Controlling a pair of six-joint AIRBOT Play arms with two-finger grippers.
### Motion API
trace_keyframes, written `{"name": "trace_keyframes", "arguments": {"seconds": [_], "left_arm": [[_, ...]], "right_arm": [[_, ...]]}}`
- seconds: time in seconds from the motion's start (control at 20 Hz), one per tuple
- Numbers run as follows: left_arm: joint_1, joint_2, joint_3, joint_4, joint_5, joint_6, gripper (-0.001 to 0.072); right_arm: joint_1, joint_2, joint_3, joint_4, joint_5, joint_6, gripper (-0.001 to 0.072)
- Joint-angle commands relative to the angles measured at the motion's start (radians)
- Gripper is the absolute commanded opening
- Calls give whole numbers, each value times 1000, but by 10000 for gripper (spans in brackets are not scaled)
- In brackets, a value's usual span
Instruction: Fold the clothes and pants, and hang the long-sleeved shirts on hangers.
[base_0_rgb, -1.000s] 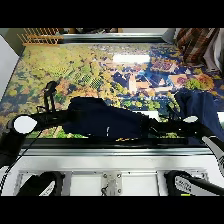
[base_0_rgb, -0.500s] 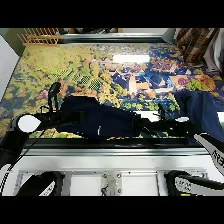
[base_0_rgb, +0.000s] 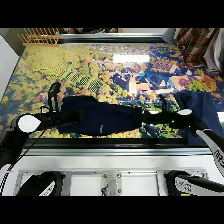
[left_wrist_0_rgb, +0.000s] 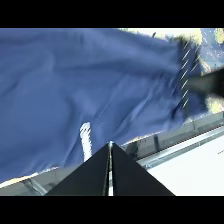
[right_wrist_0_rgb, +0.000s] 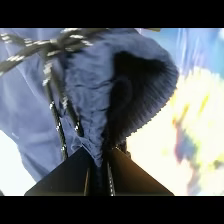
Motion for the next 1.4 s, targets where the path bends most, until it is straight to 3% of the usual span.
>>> {"name": "trace_keyframes", "arguments": {"seconds": [0.0,0.2,0.45,0.6,0.85,1.1,1.2,1.35], "left_arm": [[0,0,0,1,0,2,7],[0,0,0,1,0,2,7],[0,0,0,1,0,2,7],[0,0,1,1,0,2,7],[0,0,0,1,0,2,7],[0,0,0,1,-1,3,7],[0,0,0,1,-1,3,7],[-1,0,0,1,-2,3,7]], "right_arm": [[-97,26,235,-242,-3,219,19],[-299,25,563,-504,-45,460,19],[-587,26,752,-576,-97,650,20],[-717,29,758,-577,-40,719,19],[-776,38,758,-611,187,749,19],[-758,144,733,-853,328,878,19],[-754,219,661,-970,345,929,20],[-754,317,486,-1022,352,936,20]]}}
